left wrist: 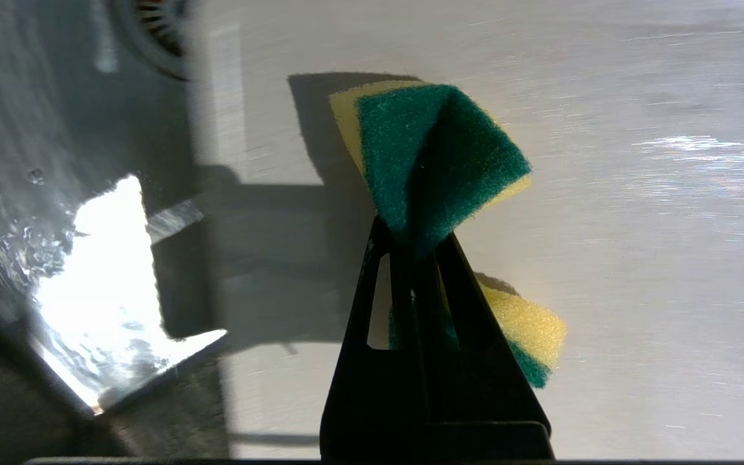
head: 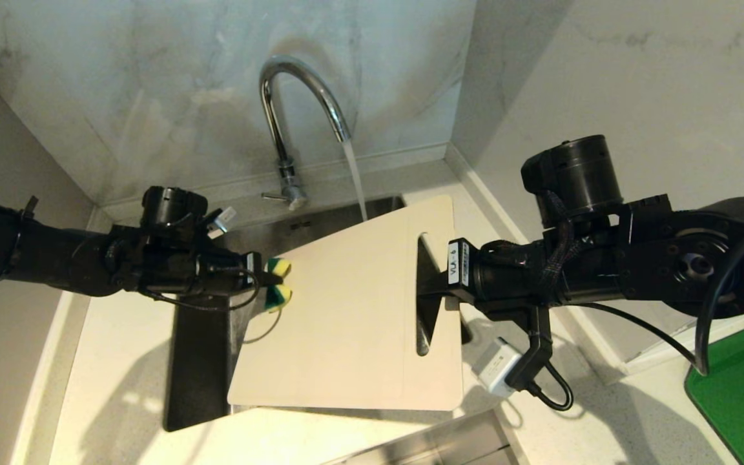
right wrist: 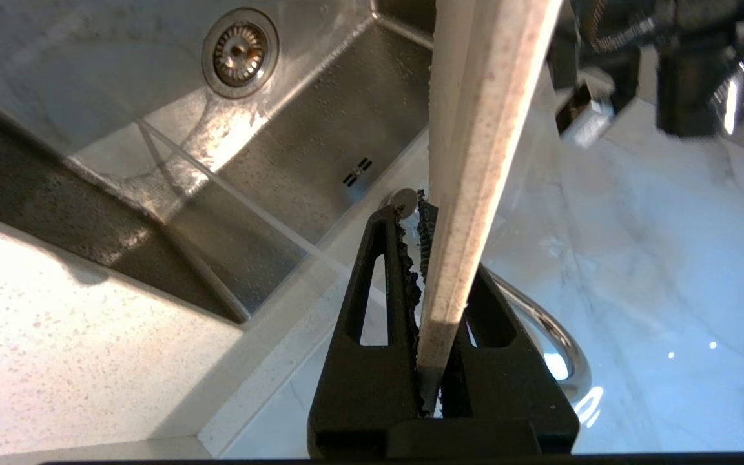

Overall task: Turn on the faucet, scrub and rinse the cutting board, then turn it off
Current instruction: Scrub the cutting board underwater

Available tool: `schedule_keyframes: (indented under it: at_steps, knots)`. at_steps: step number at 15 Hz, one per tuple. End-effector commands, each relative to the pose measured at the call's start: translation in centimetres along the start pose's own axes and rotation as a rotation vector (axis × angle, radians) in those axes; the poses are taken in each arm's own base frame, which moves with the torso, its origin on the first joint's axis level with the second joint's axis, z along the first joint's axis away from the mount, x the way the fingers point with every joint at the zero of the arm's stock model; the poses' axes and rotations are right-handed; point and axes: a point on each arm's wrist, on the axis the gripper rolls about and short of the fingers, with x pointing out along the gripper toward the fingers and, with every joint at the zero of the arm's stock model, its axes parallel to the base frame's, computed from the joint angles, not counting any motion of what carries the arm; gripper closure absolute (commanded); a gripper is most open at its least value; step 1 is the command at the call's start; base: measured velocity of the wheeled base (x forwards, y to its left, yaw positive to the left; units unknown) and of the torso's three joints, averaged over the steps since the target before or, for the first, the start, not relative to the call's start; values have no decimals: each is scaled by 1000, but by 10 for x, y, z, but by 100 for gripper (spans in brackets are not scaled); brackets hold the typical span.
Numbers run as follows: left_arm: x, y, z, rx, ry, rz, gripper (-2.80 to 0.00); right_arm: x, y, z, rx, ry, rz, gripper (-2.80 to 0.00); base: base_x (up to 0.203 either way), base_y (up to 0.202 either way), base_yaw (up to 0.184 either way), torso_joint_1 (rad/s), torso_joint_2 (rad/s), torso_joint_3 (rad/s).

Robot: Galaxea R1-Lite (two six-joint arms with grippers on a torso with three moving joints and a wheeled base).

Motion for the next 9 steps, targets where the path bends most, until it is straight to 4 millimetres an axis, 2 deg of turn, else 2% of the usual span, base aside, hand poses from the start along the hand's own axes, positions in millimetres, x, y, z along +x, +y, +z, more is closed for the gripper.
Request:
schedule_keyframes:
  at_steps: [1,6,7,9]
  knots:
    - [0,21,-3,-37,10,21,0,-2,-2,-1,-18,5,-8,0,0,0,0,0,0,0]
    - [-13,69,-2,-91,9,63,0,-5,-3,-1,-20,17,-14,0,0,0,0,0,0,0]
    - [-18,71,1,-88,-3,57,0,-5,-3,-1,-20,17,-14,0,0,0,0,0,0,0]
    - [-32,61,9,-71,-39,40,0,-5,-3,-1,-19,18,-15,0,0,0,0,0,0,0]
